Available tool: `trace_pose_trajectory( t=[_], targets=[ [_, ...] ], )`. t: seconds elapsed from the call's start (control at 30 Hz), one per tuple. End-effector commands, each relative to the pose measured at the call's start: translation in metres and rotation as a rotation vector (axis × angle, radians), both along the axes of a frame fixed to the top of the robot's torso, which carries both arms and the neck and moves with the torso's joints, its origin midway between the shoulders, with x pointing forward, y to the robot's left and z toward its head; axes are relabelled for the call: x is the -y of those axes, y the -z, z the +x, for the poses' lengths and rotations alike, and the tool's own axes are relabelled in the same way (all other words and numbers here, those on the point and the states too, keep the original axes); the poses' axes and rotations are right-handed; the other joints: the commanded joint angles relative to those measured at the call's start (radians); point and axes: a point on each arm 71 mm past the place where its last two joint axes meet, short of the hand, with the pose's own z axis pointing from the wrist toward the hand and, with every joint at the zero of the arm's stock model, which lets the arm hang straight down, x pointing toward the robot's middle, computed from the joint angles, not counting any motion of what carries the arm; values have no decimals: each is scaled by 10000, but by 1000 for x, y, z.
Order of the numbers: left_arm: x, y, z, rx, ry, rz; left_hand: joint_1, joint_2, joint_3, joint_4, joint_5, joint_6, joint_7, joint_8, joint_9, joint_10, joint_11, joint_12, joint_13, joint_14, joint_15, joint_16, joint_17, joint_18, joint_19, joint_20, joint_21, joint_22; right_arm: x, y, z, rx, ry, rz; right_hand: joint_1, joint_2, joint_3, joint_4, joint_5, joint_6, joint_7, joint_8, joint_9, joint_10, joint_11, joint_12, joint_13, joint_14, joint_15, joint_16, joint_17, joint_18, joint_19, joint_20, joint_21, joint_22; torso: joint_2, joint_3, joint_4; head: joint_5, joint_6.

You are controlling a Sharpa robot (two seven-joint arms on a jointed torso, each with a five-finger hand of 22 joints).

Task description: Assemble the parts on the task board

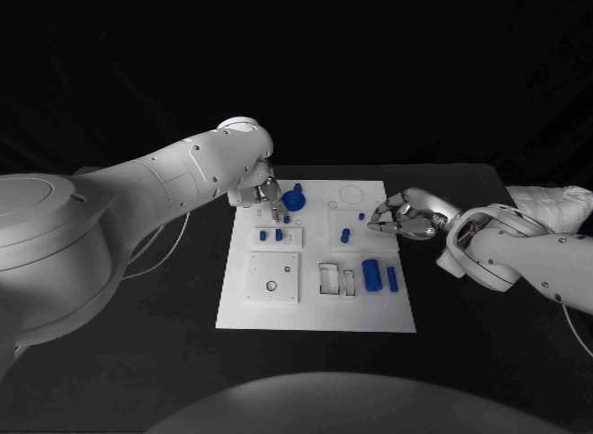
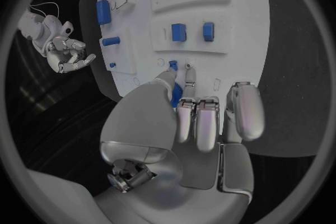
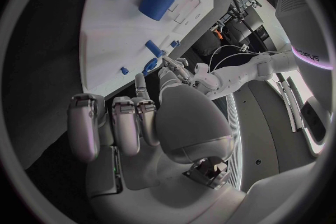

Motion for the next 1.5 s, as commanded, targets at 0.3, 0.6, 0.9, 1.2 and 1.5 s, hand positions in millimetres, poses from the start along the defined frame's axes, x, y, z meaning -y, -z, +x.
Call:
trace_pose_trajectory(
  t=[0.3,0.6,0.9,1.2,1.5],
  targets=[
    [10,1,-1,236,128,-417,25,51,0,-58,-101,-90,109,-132,-79,697,12,-84,2223,1071,-9,25,2629,66,-67,7,-62,1915,0,1,-1,-130,-90,-83,48,-59,50,27,58,50,4,-56,-10,1079,11,-35,2601,1062,12,35,2628,57,126,19,-48,2162,0,-6,-2,12,-2],
    [14,0,-1,383,94,-368,40,91,19,-90,-134,-102,117,-171,-129,709,28,-70,2239,1071,10,25,2629,59,-57,23,-34,1923,1,1,0,-142,-81,-95,48,-59,50,27,58,50,4,-56,-10,1079,11,-35,2601,1062,12,35,2628,57,126,19,-48,2162,-2,-8,-13,47,-2],
    [9,2,-3,350,-11,715,246,89,111,-325,37,-18,97,-179,-191,719,12,-59,2251,1071,1,25,2629,63,-55,29,-34,1922,0,1,0,-157,-90,-102,54,-55,54,28,52,51,4,-59,-12,1079,11,-35,2601,1062,12,35,2628,58,124,19,-52,2161,-6,-13,-17,49,-2],
    [8,10,-6,193,100,1492,168,36,60,-362,-100,127,69,-124,-196,721,-10,-57,2252,1071,-16,25,2629,64,-46,21,-28,1922,-2,2,1,-154,-113,-102,54,-55,54,28,51,52,4,-60,-12,1079,11,-35,2601,1062,12,35,2628,59,121,19,-56,2159,-3,-9,-10,69,-2],
    [15,18,-9,334,300,1293,321,62,139,-565,-19,185,18,-96,-193,720,-56,-58,2250,1071,-54,25,2629,67,-42,-8,-33,1920,-2,2,1,-139,-124,-92,54,-58,53,28,50,52,5,-60,-12,1079,11,-35,2601,1062,12,35,2628,63,111,19,-69,2154,-7,-13,-15,57,-2]
  ],
)
